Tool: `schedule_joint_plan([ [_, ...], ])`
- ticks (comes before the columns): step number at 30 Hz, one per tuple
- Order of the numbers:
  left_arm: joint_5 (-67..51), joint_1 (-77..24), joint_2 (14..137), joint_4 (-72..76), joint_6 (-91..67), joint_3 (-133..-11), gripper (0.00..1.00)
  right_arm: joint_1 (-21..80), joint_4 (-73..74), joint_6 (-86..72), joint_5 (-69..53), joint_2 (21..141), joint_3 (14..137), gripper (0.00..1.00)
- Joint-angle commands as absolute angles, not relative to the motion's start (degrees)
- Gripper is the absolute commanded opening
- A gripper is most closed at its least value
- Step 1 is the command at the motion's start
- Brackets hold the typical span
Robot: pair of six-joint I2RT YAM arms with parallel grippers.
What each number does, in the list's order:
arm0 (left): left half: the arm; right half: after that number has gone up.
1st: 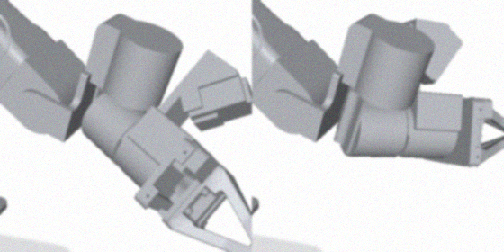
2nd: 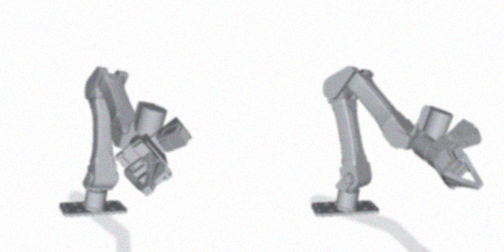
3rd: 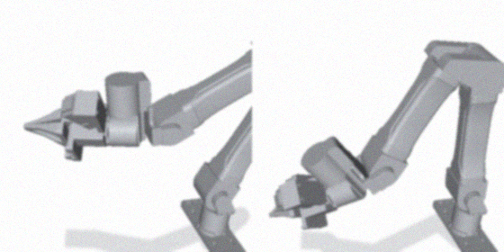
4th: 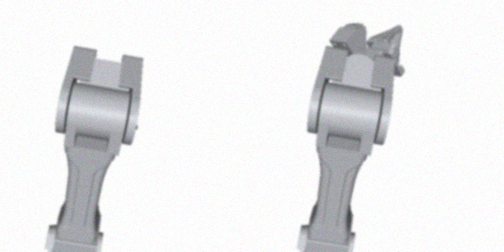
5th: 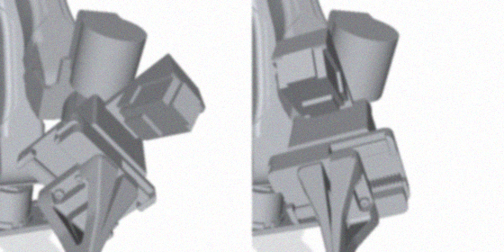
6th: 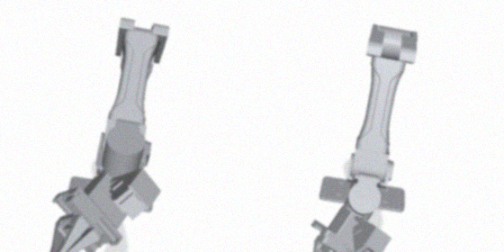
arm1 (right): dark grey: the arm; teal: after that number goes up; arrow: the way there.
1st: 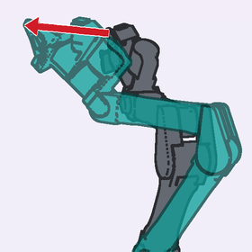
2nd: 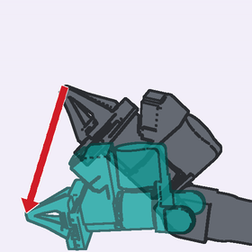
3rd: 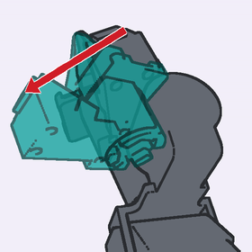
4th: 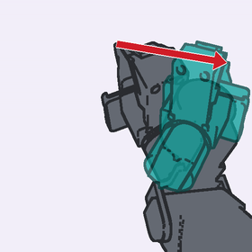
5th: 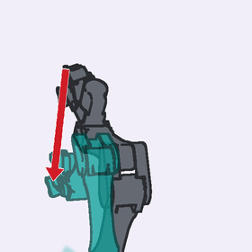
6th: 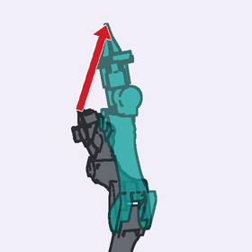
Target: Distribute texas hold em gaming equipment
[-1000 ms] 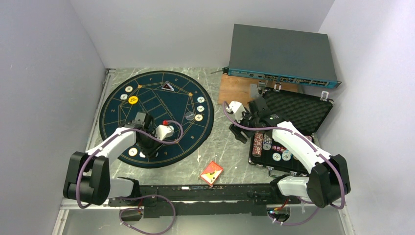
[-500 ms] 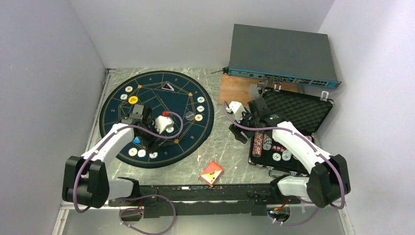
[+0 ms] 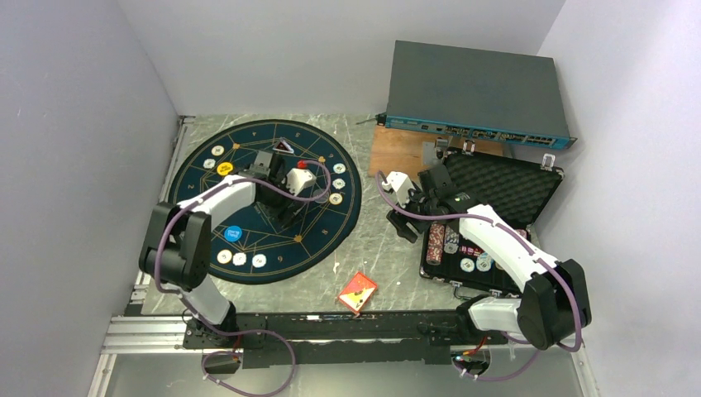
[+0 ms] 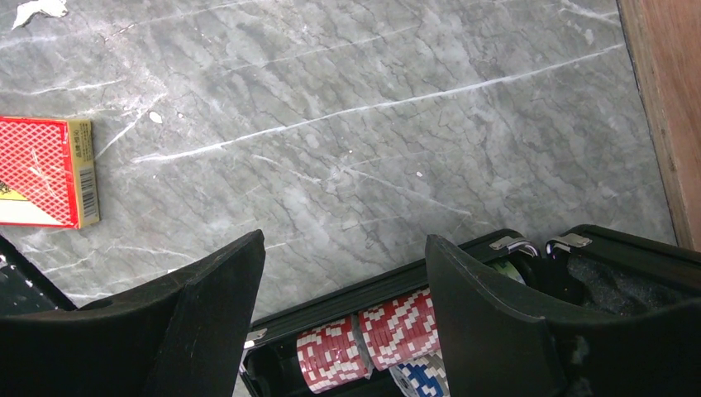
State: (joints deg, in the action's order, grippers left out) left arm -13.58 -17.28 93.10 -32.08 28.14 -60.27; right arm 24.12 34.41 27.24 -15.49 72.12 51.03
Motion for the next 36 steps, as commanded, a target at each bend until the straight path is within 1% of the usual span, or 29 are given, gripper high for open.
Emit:
schedule_joint_plan([
  [1, -11.66, -17.84, 97.46, -29.18, 25.96, -63.71, 0.8, 23.97, 34.45, 27.17, -15.99, 72.27, 52.03, 0.74],
  [4, -11.77, -18.04, 100.2, -29.06, 25.89, -64.57, 0.79, 23.99, 34.54, 27.21, -15.89, 72.29, 52.03, 0.74],
  [7, -11.46, -18.58, 102.29, -29.35, 25.93, -64.59, 0.75, 23.99, 34.45, 27.24, -15.78, 72.16, 52.0, 0.74],
  [9, -11.3, -18.63, 102.6, -28.98, 25.8, -64.37, 0.67, 23.99, 34.45, 27.18, -15.69, 72.16, 51.97, 0.74],
  [13, -10.18, -18.63, 103.51, -30.11, 25.53, -65.34, 0.5, 23.97, 34.45, 27.27, -15.81, 72.42, 52.03, 0.74],
  [15, -10.15, -18.35, 103.43, -30.59, 25.49, -65.75, 0.45, 23.99, 34.45, 27.29, -15.82, 72.47, 51.95, 0.74],
  [19, -11.15, -16.67, 102.4, -32.41, 25.77, -67.02, 0.4, 23.99, 34.45, 27.3, -15.82, 72.48, 51.97, 0.74],
  [22, -12.19, -14.14, 100.88, -33.76, 26.29, -68.23, 0.37, 23.99, 34.45, 27.37, -15.82, 72.34, 51.87, 0.74],
  [27, -13.01, -9.13, 99.13, -36.39, 28.0, -70.85, 0.36, 23.99, 34.54, 27.34, -15.98, 72.42, 51.99, 0.74],
  [31, -14.29, -2.98, 99.75, -38.12, 29.85, -73.17, 0.35, 23.99, 34.54, 27.49, -15.97, 72.27, 51.9, 0.74],
  [36, -16.89, 6.19, 102.81, -40.32, 31.12, -78.93, 0.35, 23.99, 34.63, 27.47, -16.26, 72.47, 51.97, 0.74],
])
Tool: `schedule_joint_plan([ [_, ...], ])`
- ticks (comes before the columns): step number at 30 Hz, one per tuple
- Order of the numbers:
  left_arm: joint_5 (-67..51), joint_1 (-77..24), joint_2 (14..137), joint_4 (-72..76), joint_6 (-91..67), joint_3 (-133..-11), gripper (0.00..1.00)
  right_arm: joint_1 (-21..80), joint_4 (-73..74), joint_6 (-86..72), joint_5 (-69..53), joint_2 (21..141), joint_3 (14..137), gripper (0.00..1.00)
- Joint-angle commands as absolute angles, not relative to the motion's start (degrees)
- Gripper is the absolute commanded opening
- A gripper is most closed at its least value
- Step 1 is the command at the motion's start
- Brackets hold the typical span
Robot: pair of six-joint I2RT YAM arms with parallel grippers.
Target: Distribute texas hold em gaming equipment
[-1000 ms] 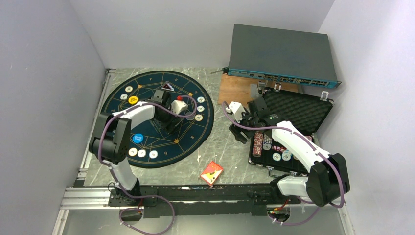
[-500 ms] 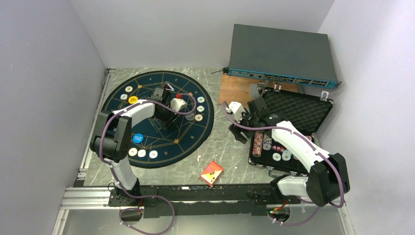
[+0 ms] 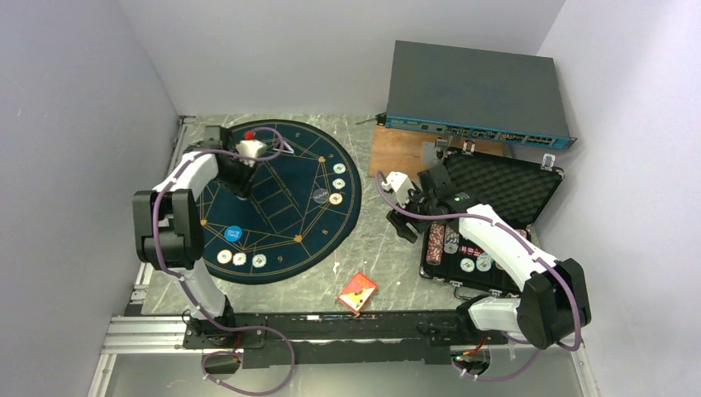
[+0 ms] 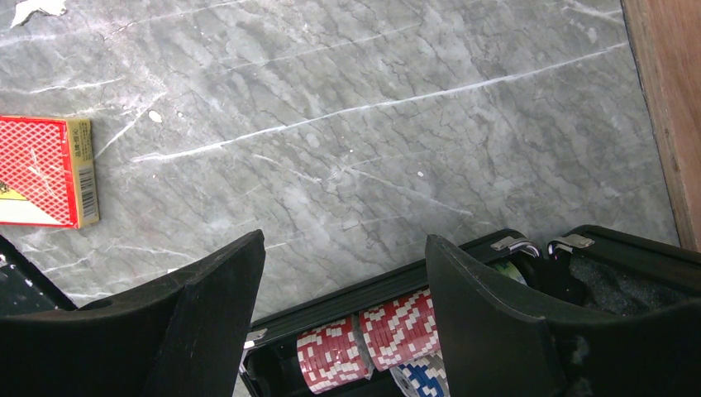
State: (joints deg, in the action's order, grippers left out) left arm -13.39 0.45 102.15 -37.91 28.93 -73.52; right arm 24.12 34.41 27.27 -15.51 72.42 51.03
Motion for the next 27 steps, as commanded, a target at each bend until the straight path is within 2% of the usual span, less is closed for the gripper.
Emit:
schedule_joint_plan([
  [1, -17.39, 7.82, 103.55, -40.6, 31.4, -80.29, 0.35, 23.99, 34.58, 27.47, -16.33, 72.45, 51.96, 0.74],
  [9, -19.51, 16.8, 114.12, -42.66, 31.19, -95.03, 0.35, 23.99, 34.54, 27.43, -16.52, 72.75, 51.95, 0.74],
  [19, -16.61, 18.34, 126.15, -38.09, 29.11, -108.62, 0.35, 23.94, 34.63, 27.47, -16.35, 74.13, 52.12, 0.74],
  [27, -13.72, 19.28, 135.07, -39.83, 28.57, -121.26, 0.36, 23.99, 34.5, 27.36, -16.0, 74.87, 52.04, 0.74],
])
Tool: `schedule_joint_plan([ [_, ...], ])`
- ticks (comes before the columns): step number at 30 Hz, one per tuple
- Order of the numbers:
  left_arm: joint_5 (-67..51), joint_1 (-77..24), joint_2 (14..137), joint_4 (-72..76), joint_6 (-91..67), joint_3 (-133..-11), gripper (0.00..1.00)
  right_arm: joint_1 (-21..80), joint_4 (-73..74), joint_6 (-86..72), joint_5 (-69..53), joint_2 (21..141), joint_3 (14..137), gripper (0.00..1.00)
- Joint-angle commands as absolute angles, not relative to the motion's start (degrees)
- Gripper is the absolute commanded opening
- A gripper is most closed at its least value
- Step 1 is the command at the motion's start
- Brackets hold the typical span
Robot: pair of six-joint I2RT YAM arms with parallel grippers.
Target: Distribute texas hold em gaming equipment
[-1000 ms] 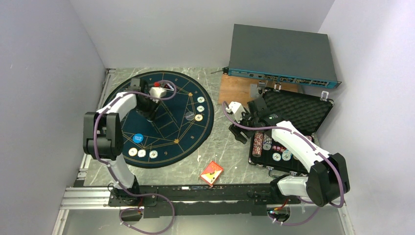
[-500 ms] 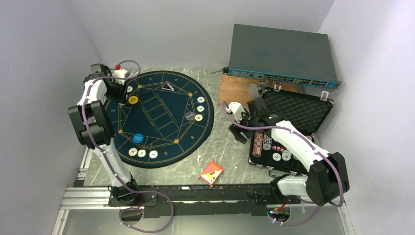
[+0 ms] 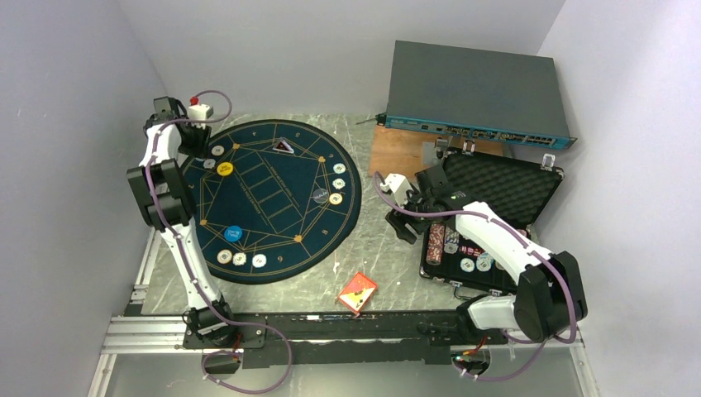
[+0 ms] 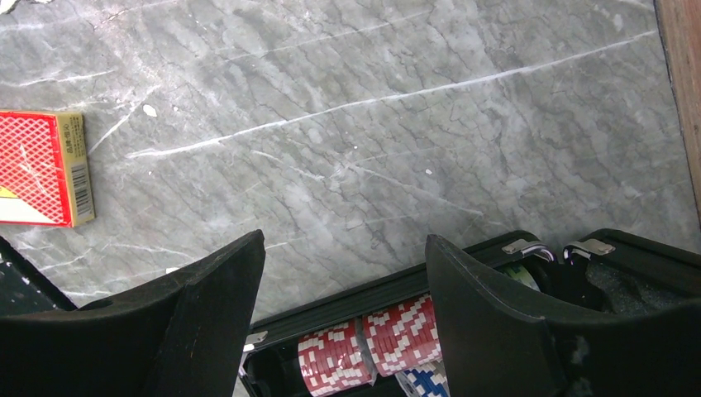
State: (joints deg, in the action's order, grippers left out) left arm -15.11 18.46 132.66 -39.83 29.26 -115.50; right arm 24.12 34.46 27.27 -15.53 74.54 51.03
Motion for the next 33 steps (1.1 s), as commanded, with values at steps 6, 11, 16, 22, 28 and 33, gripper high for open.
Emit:
schedule_joint_plan([
  [6, -13.38, 19.66, 137.29, -40.6, 29.68, -122.29, 0.36, 23.99, 34.78, 27.42, -16.26, 75.53, 52.25, 0.74],
  [11, -13.07, 20.31, 137.3, -40.2, 30.18, -120.55, 0.36, 24.07, 34.89, 27.43, -16.27, 75.91, 52.43, 0.74],
  [16, -13.01, 20.62, 137.16, -40.23, 30.84, -119.64, 0.57, 24.08, 34.91, 27.44, -16.35, 76.21, 52.49, 0.75],
  [22, -15.8, 20.63, 133.95, -41.87, 30.65, -118.74, 0.74, 24.2, 34.89, 27.74, -16.82, 75.95, 52.82, 0.75],
  [28, -21.27, 20.58, 122.12, -44.09, 30.3, -112.5, 0.9, 27.1, 38.64, 37.54, -22.56, 72.83, 52.66, 0.79],
  [33, -29.01, 20.22, 108.84, -48.35, 31.62, -101.09, 1.0, 34.97, 46.33, 53.05, -29.18, 71.35, 54.78, 0.83],
])
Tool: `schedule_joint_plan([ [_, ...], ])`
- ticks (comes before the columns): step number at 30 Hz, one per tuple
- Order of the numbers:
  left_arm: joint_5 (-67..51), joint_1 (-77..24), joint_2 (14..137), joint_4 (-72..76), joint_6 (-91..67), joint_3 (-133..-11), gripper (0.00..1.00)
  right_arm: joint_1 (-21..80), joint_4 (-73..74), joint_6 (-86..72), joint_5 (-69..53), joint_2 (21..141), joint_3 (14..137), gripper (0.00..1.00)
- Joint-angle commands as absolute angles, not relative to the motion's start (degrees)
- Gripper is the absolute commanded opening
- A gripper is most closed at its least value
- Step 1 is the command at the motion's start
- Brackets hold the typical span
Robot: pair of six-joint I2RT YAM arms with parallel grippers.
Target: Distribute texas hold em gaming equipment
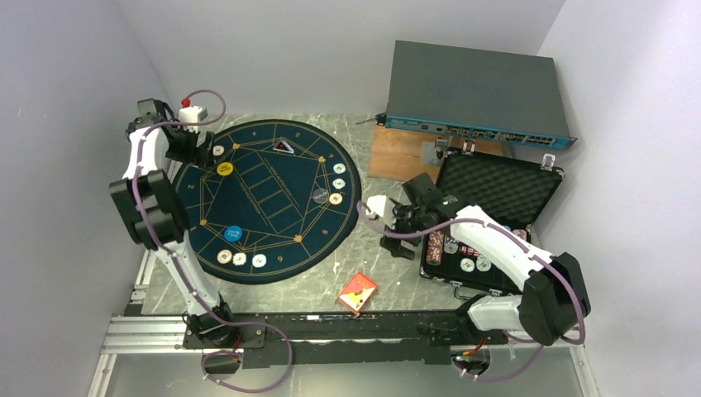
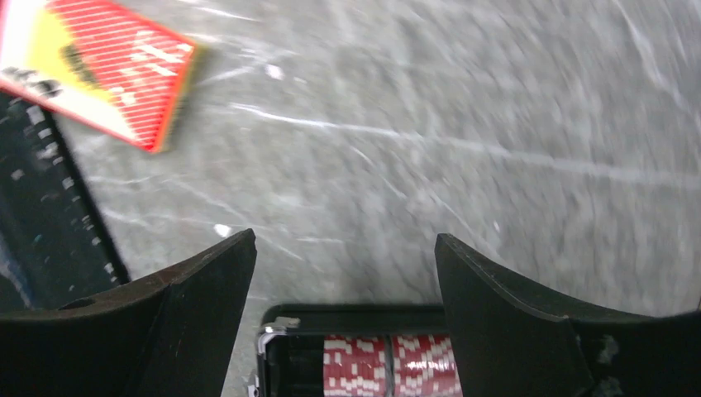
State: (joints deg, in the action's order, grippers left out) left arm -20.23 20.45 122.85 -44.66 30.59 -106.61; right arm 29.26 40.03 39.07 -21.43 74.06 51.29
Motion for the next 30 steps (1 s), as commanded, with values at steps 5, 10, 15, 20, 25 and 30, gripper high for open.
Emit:
schedule_joint_plan([
  [5, -35.75, 20.18, 95.85, -48.8, 29.79, -88.16, 1.0, 44.57, 47.98, 60.59, -30.57, 77.17, 58.52, 0.9],
  [10, -39.81, 20.21, 84.23, -46.28, 26.58, -78.0, 1.0, 50.61, 46.32, 64.81, -29.16, 81.67, 58.08, 0.97],
  [15, -41.54, 20.05, 80.16, -45.48, 26.15, -72.18, 1.0, 56.87, 44.04, 65.75, -26.89, 84.66, 56.1, 1.0],
  [20, -41.49, 19.85, 78.42, -44.75, 25.5, -68.89, 1.0, 60.65, 40.85, 65.69, -25.87, 87.46, 54.15, 1.0],
  [25, -42.32, 18.98, 74.69, -42.14, 23.5, -65.02, 1.0, 61.82, 36.39, 67.32, -23.41, 90.13, 50.77, 1.0],
  [30, -39.87, 15.65, 70.46, -38.49, 20.76, -60.15, 1.0, 61.86, 34.29, 66.8, -22.56, 92.78, 50.11, 1.0],
])
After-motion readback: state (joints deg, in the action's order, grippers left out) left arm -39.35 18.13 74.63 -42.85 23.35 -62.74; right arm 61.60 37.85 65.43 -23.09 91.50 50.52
